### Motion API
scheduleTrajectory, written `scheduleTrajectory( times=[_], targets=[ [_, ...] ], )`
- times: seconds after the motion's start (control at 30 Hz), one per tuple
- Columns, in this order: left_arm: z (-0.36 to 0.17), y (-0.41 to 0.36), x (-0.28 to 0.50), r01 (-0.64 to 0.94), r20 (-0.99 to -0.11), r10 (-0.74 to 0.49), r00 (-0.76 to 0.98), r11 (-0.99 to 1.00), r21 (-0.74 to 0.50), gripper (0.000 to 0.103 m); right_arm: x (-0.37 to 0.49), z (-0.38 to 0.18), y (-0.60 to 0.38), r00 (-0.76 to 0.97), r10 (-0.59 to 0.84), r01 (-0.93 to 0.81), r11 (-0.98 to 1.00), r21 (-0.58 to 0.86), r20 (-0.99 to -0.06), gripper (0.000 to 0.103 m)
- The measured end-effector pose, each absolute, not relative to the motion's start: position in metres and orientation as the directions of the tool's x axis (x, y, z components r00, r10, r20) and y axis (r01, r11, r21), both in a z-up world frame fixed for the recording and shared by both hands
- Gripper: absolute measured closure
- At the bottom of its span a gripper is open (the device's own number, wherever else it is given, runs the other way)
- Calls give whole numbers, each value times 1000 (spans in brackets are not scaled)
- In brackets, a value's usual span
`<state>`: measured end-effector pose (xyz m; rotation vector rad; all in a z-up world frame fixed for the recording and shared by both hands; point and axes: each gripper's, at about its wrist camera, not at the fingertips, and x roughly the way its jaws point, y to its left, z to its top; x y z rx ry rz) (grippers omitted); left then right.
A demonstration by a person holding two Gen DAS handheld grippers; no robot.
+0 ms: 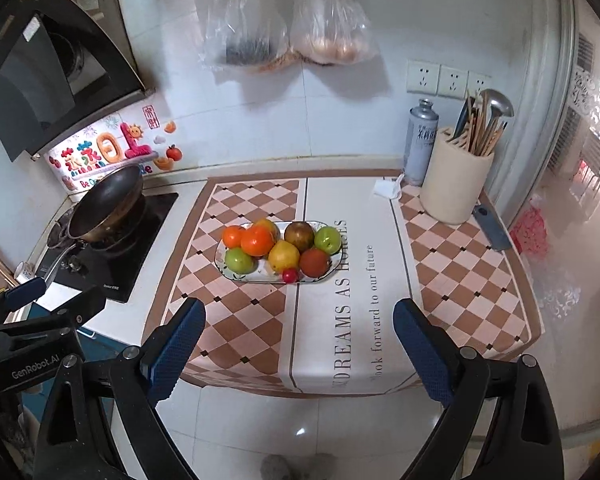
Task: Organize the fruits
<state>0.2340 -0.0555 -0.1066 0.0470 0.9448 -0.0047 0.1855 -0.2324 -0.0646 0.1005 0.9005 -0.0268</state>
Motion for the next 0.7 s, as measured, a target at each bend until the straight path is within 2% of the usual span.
scheduleTrajectory(
  times=[0.7],
  targets=[
    [-123, -57, 259, 29, -831, 13, 556, 999, 35, 1, 211, -96, -229, 570, 24, 74, 994, 80, -821, 6]
  ],
)
